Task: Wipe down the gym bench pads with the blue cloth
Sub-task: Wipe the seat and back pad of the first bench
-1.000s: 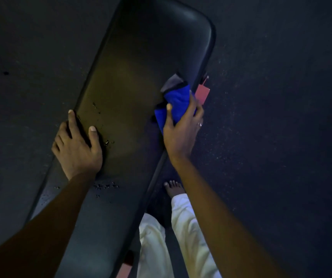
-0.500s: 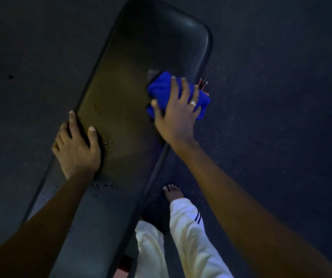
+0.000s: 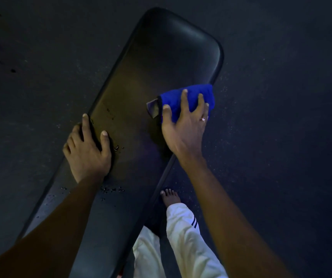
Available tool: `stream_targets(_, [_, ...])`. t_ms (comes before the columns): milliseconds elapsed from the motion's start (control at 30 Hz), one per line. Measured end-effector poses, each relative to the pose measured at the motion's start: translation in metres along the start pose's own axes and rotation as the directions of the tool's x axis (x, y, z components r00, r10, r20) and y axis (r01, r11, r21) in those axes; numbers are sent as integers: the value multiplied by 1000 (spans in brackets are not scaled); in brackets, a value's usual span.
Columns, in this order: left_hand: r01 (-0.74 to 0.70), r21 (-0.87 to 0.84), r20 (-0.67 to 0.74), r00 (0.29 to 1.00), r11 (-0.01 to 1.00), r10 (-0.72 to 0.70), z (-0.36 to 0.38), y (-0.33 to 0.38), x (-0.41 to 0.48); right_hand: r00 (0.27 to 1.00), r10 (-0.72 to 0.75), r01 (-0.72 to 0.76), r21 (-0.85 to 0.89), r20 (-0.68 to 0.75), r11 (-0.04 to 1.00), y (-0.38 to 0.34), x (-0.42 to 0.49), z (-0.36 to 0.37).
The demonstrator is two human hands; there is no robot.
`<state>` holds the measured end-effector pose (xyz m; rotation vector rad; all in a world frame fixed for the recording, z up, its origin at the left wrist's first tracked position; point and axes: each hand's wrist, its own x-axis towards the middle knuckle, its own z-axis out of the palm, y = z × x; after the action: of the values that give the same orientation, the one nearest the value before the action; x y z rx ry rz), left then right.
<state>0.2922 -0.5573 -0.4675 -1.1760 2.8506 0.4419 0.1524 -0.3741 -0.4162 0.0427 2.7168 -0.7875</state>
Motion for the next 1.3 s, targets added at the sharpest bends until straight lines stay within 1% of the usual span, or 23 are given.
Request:
stream_targets(33, [0,3,-1,1000,1000,0,0,0,0,996,91,-92,54,21,994,-10,6,9])
stream_targets(100, [3,7,3,1000,1000,-3,0,-1,2,987,159,-158,37,-18,987,-27,22,27])
stream_targets(200, [7,-5,29,1000,1000,-7,-2,0,2,986,65,-75,-62,-153,995,-35,38,44])
stream_targets(233, [9,-6,34,999,1000,-9,-3,0,2,989,-27,12,-106,-147,994,-33,38,44])
stream_targets(300, [7,-19,51,999,1000,-6,-4,-2,2,947,-321,311,-241,0,919,-16,36,35])
stream_targets(367, [-15,-60,89,996,998,21,-8,-7,3,782,-577,622,-249,235,742,8,37,13])
stream_targets(400, [-27,-87,115,993,996,37,-10,-9,4,715,-627,694,-203,308,691,17,42,0])
stream_targets(433, [-33,-114,146,988,993,49,-13,-11,6,703,-636,703,-176,319,689,23,47,-10])
stream_targets(467, [-33,-136,177,982,990,57,-16,-13,6,749,-606,656,-175,269,734,25,52,-15])
stream_targets(500, [-28,-149,202,978,988,58,-20,-17,5,826,-531,561,-190,186,806,23,55,-14])
stream_targets(567, [-9,-130,232,972,991,39,-29,-29,-1,957,-288,291,-173,42,941,6,57,1])
stream_targets(600, [2,-113,239,971,994,25,-32,-37,-7,984,-177,173,-141,-13,975,-7,57,11])
stream_targets(667, [10,-76,244,970,997,9,-34,-55,-19,994,-11,6,-51,-110,999,-36,60,31])
stream_targets(733, [-12,-22,234,972,1000,17,-29,-64,-25,978,89,-85,29,-186,996,-62,60,48])
stream_targets(800, [-14,0,233,972,1000,14,-25,-61,-25,978,-20,19,-10,-209,1000,-83,40,69])
stream_targets(867, [-12,-4,228,974,1000,12,-25,-58,-24,955,-292,285,-105,-59,953,-93,3,90])
stream_targets(933, [-20,-11,219,975,1000,22,-27,-60,-24,863,-485,503,-159,138,850,-91,-13,95])
stream_targets(967, [-26,-19,222,975,999,29,-29,-61,-24,816,-548,576,-168,186,800,-89,-4,89])
stream_targets(1067, [-34,-53,241,969,998,46,-29,-62,-22,739,-633,671,-171,228,722,-93,46,72])
stream_targets(1200, [-29,-94,240,969,995,51,-27,-66,-23,768,-593,635,-176,242,752,-114,43,81])
stream_targets(1233, [-18,-111,246,968,994,45,-29,-66,-24,736,-614,671,-191,285,716,-117,30,83])
stream_targets(1267, [-5,-123,258,965,992,37,-30,-65,-23,670,-646,733,-189,366,654,-118,17,85])
stream_targets(1300, [-1,-128,271,962,992,36,-31,-63,-22,573,-678,807,-170,460,566,-116,9,86])
